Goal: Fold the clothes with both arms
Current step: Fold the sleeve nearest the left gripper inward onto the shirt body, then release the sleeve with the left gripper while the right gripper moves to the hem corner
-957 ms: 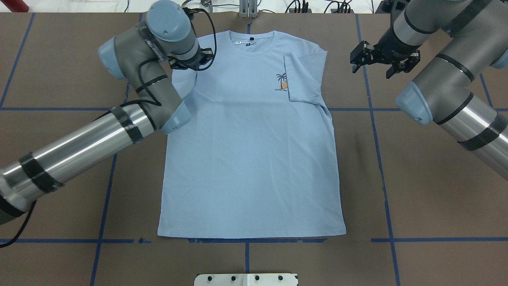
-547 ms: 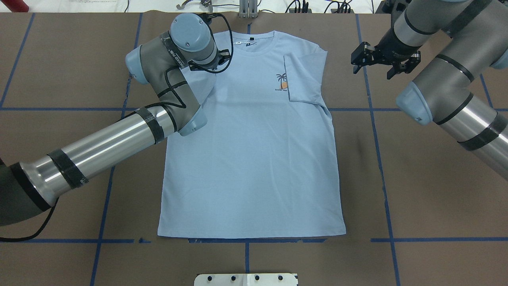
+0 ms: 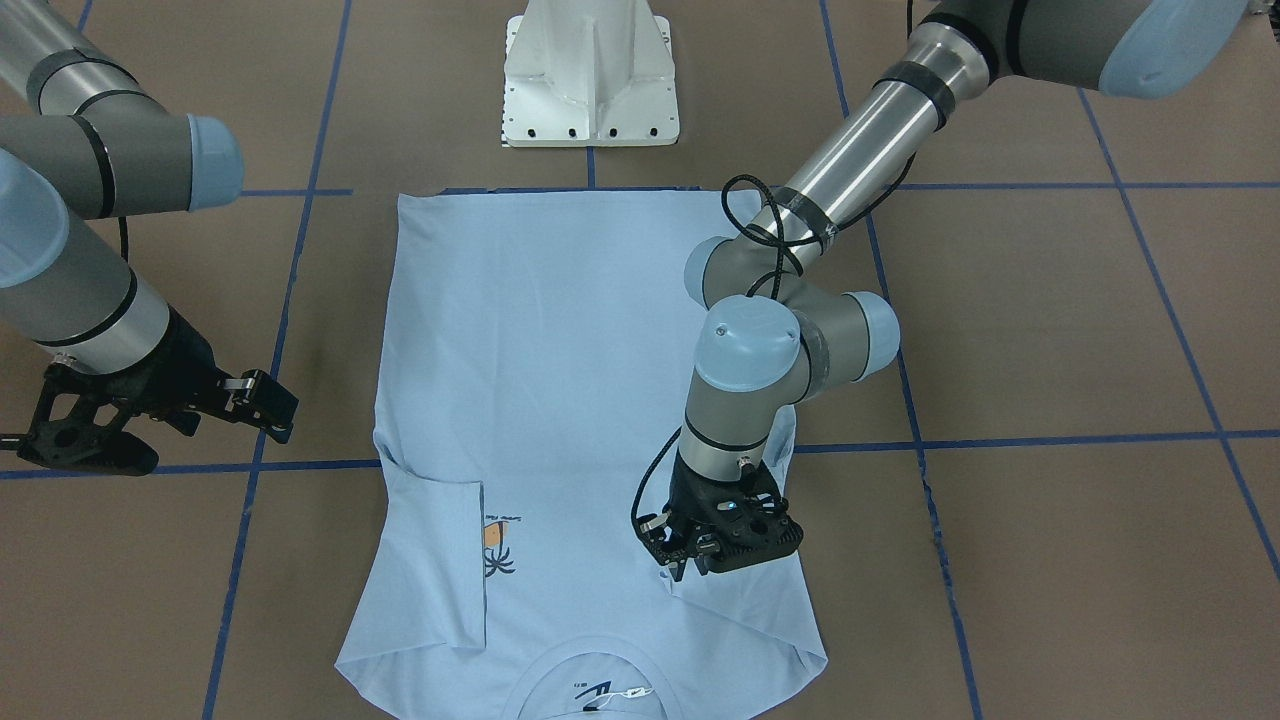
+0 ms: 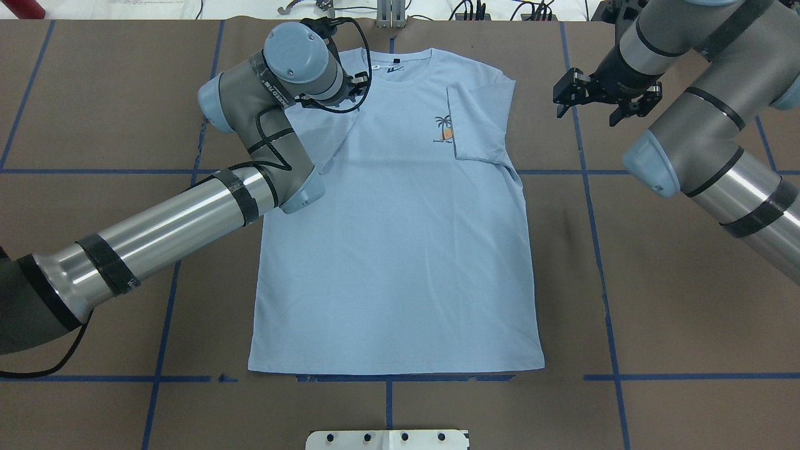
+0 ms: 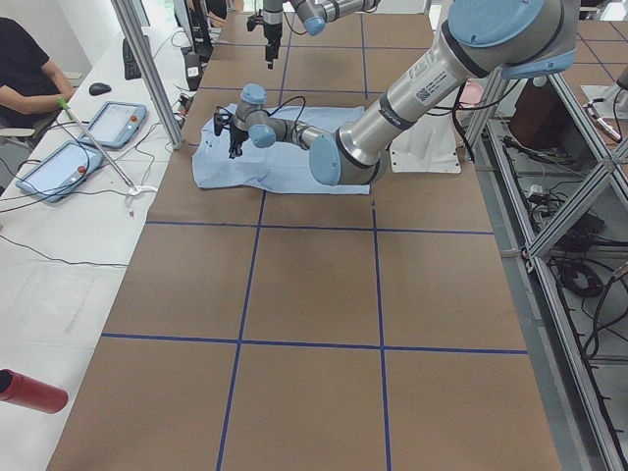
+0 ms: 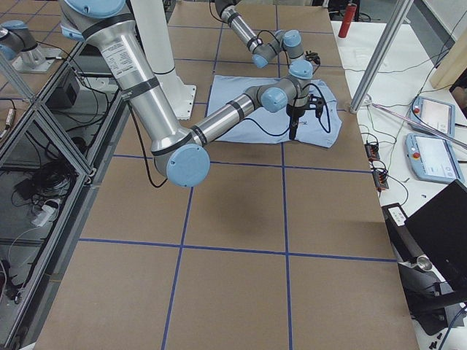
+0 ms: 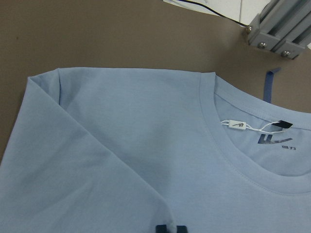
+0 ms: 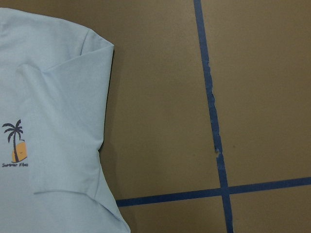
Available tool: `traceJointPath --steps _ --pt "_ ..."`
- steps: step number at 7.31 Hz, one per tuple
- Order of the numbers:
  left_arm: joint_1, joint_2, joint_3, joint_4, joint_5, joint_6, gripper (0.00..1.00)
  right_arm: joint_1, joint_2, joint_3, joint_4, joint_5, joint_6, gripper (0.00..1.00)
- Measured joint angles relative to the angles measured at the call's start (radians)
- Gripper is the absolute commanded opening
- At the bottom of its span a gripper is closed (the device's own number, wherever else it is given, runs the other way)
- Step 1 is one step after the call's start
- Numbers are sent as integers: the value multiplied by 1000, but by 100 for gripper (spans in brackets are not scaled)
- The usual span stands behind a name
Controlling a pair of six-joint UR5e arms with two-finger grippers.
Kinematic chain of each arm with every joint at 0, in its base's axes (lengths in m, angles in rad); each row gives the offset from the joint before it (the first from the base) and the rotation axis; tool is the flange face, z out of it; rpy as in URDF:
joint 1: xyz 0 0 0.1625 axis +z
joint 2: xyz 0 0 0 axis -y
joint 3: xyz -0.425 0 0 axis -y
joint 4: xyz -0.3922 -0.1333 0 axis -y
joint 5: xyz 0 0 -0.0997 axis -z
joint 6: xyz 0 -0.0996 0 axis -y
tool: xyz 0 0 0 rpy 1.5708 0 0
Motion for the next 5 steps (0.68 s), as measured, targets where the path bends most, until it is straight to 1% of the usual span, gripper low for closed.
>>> traceJointPath --steps 2,3,4,5 --pt "-3 4 -28 -5 -17 36 100 -2 -3 9 1 7 4 100" --pt "-4 30 -83 10 -59 44 100 -9 -17 33 1 8 16 100" --pt "-6 93 -184 45 -116 57 100 -34 -62 86 3 4 39 100" --pt "-7 190 -326 93 -150 94 100 -77 -128 161 7 -11 78 100"
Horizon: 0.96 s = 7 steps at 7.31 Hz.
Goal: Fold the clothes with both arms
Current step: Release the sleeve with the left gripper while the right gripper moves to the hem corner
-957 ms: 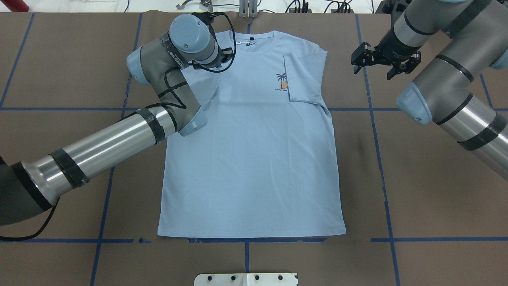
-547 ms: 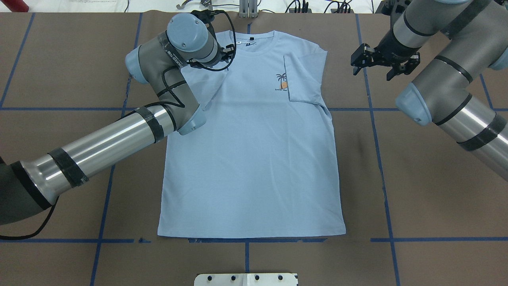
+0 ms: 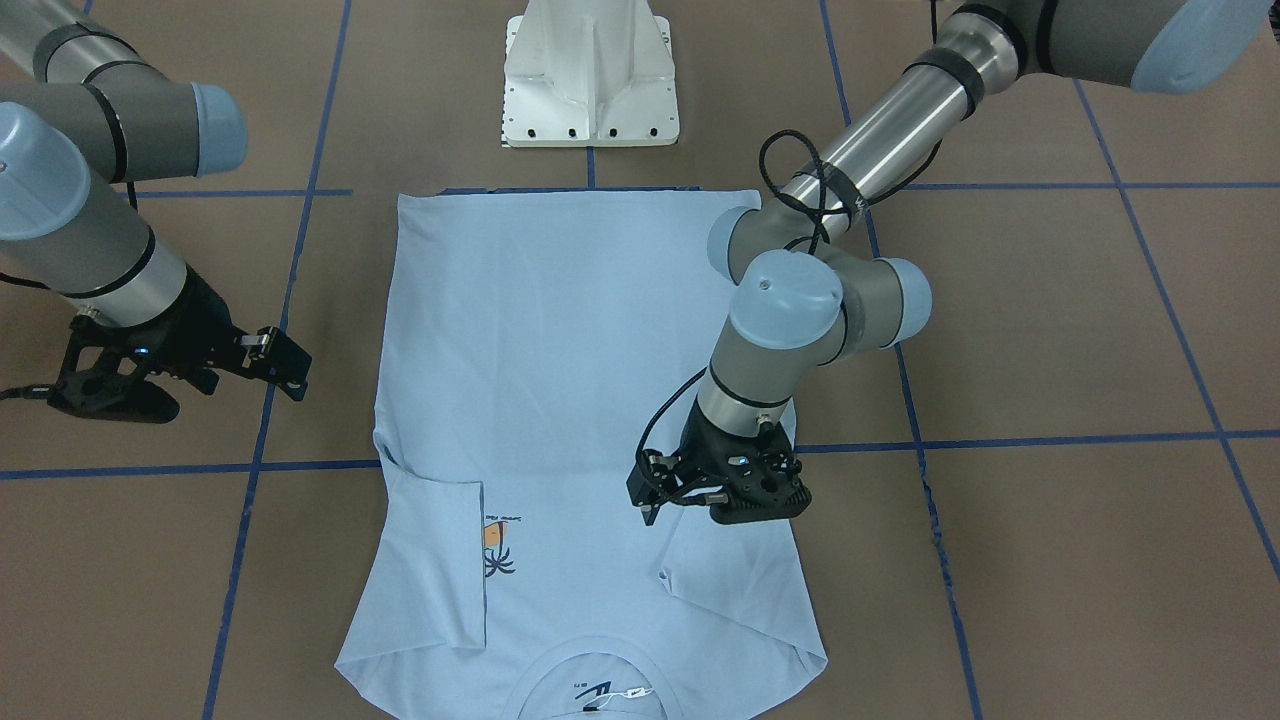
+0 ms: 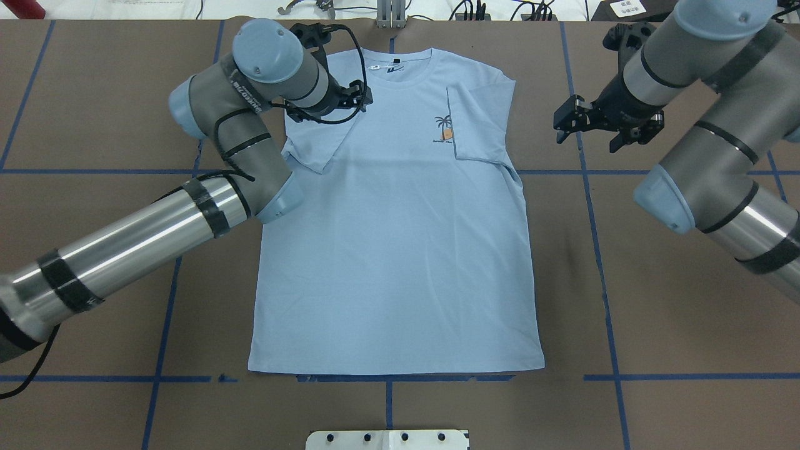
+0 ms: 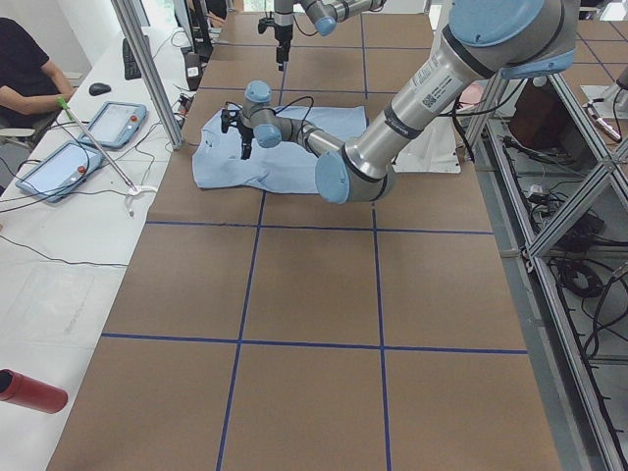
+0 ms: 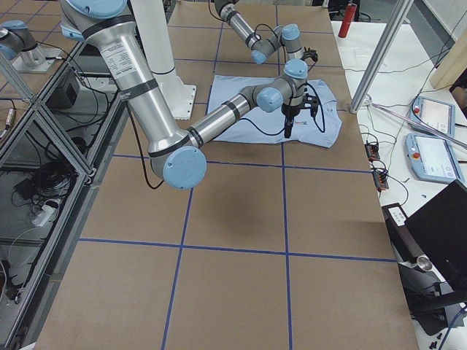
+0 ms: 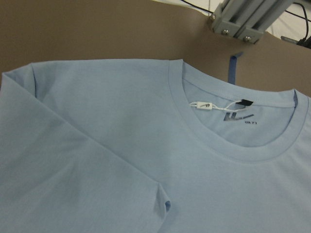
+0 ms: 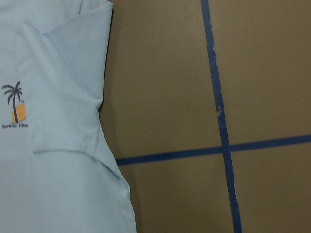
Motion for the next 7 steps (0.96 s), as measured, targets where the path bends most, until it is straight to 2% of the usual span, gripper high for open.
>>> traceJointPath --steps 2,3,5,7 --pt "-5 216 -323 112 -37 142 100 -155 -116 152 5 -77 127 100" --pt "-8 290 -432 146 -54 181 100 -240 -140 195 8 -108 196 100" --pt "-10 381 -572 166 -64 199 100 -431 -186 255 47 -217 334 100" --pt "-8 419 -638 168 -67 195 100 -561 -257 267 163 -318 413 100"
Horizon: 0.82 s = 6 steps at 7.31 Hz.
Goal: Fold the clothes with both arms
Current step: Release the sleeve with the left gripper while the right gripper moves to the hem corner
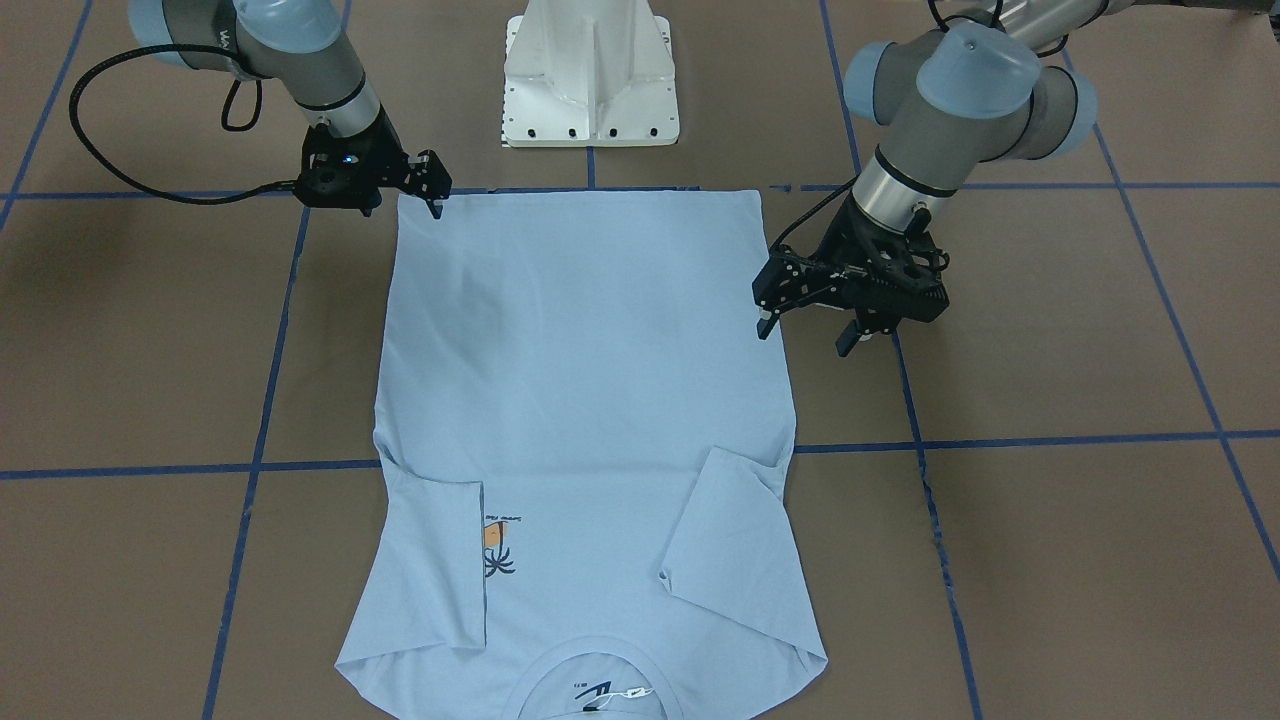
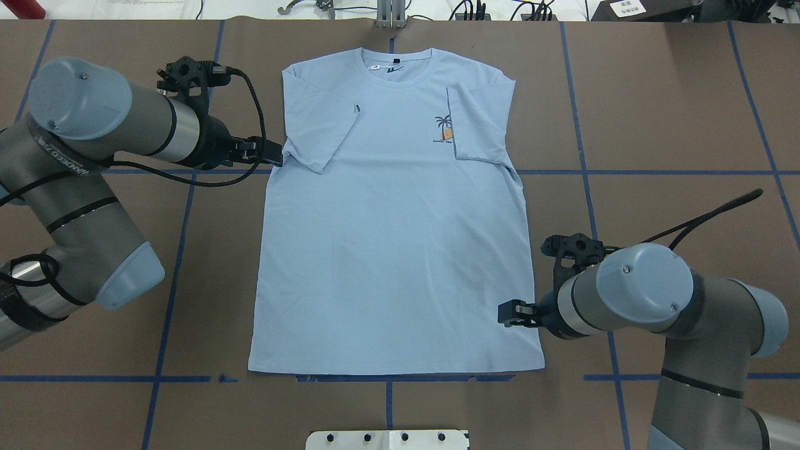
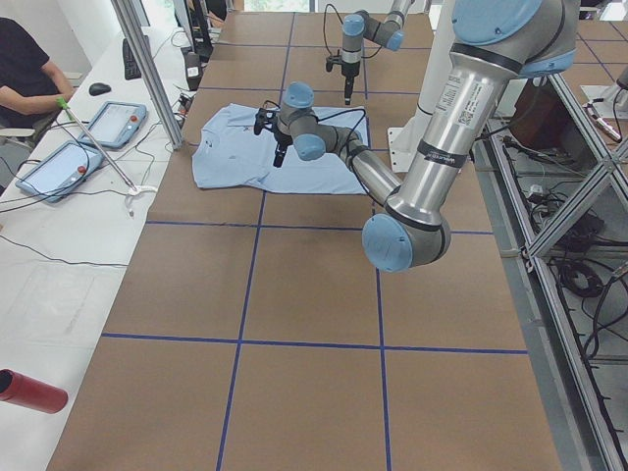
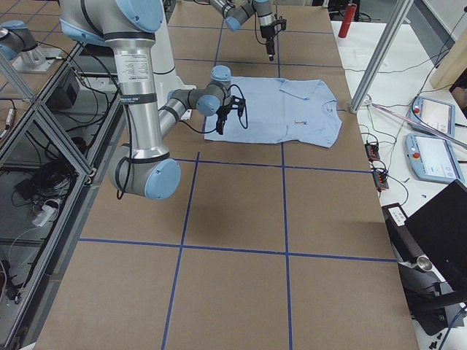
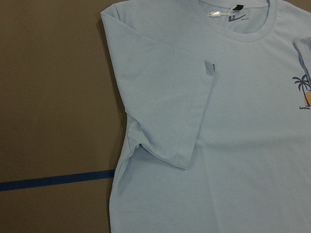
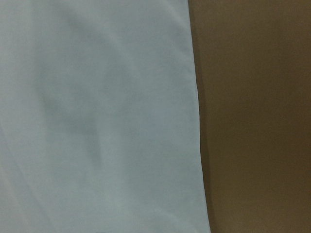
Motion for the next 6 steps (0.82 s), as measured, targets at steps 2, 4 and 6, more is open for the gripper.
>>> traceJointPath --steps 2,4,6 --pt "1 5 -10 0 -1 -3 100 -49 -21 -31 33 -32 15 98" --pt "2 6 -11 0 -3 -2 100 -64 -22 -50 37 -32 16 85" --pt "3 6 -11 0 -3 -2 100 -67 -23 -52 36 -26 17 76"
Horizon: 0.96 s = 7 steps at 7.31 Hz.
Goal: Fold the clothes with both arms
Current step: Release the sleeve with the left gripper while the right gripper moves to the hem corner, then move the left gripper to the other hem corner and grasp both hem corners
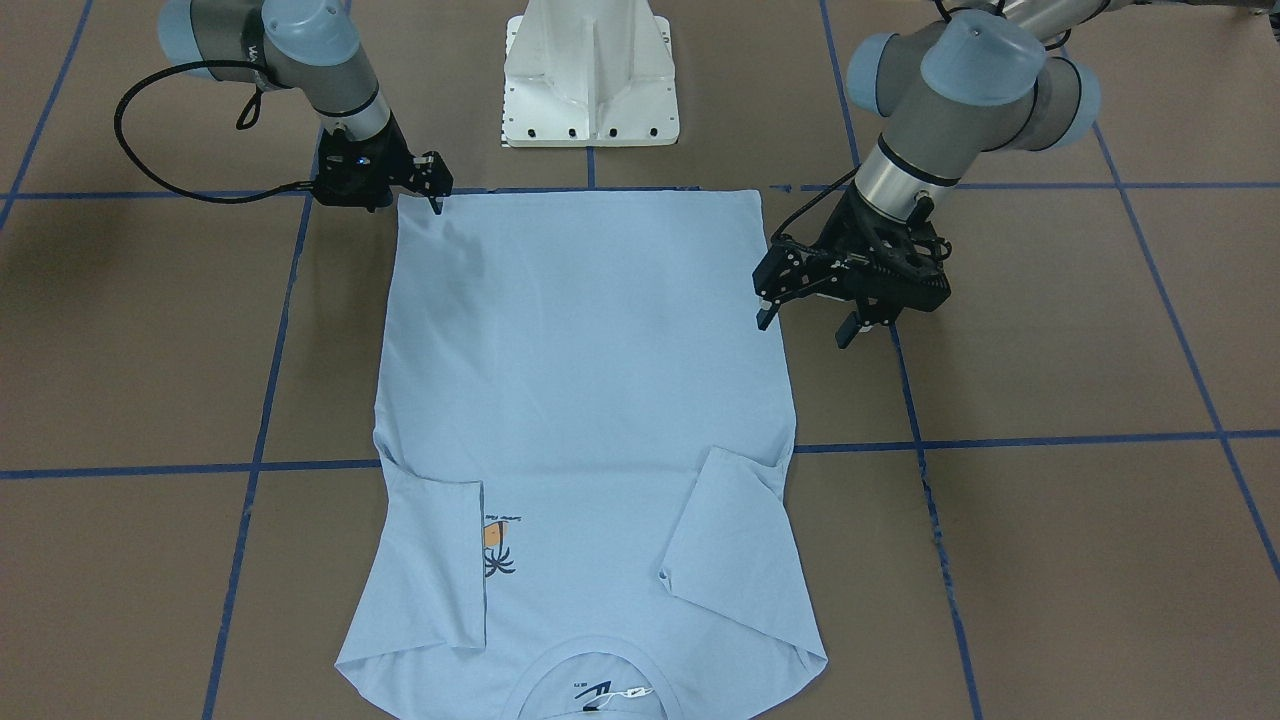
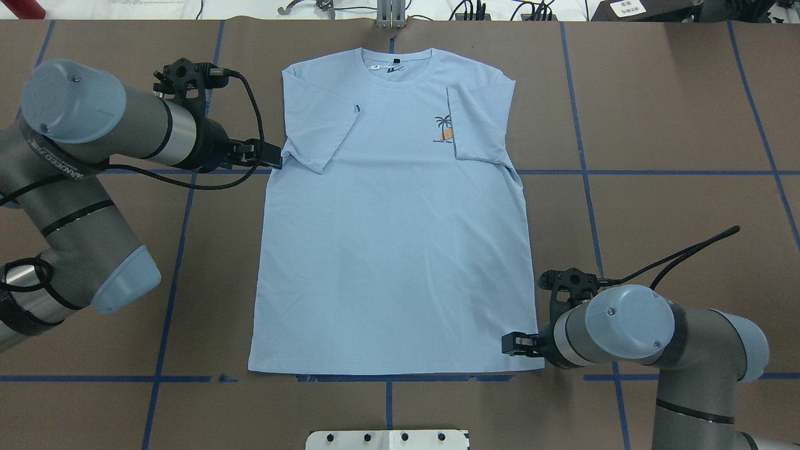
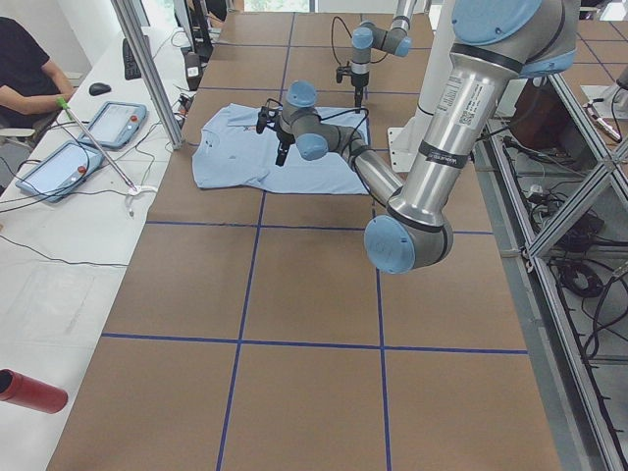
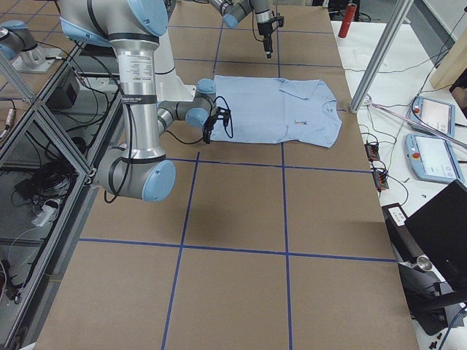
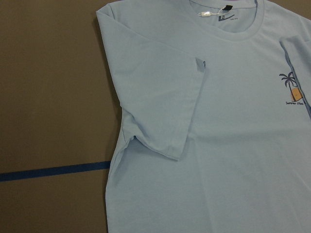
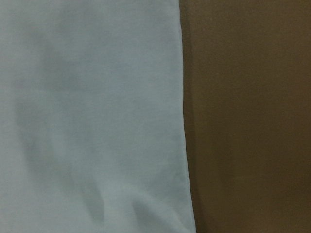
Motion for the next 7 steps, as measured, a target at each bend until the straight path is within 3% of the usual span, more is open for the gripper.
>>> traceJointPath --steps 1,2,5,6,7 --pt "0 0 0 0 0 0 100 -2 0 -2 -1 1 0 75" --pt "0 1 0 0 0 1 100 -6 0 -4 -1 1 0 65" --pt "0 0 0 0 0 4 100 -11 0 -8 -4 6 0 11" --pt "0 0 0 0 0 5 100 -11 -1 -7 -5 8 -1 0" --pt "0 0 2 0 1 5 100 -11 -1 -7 -5 10 -1 0"
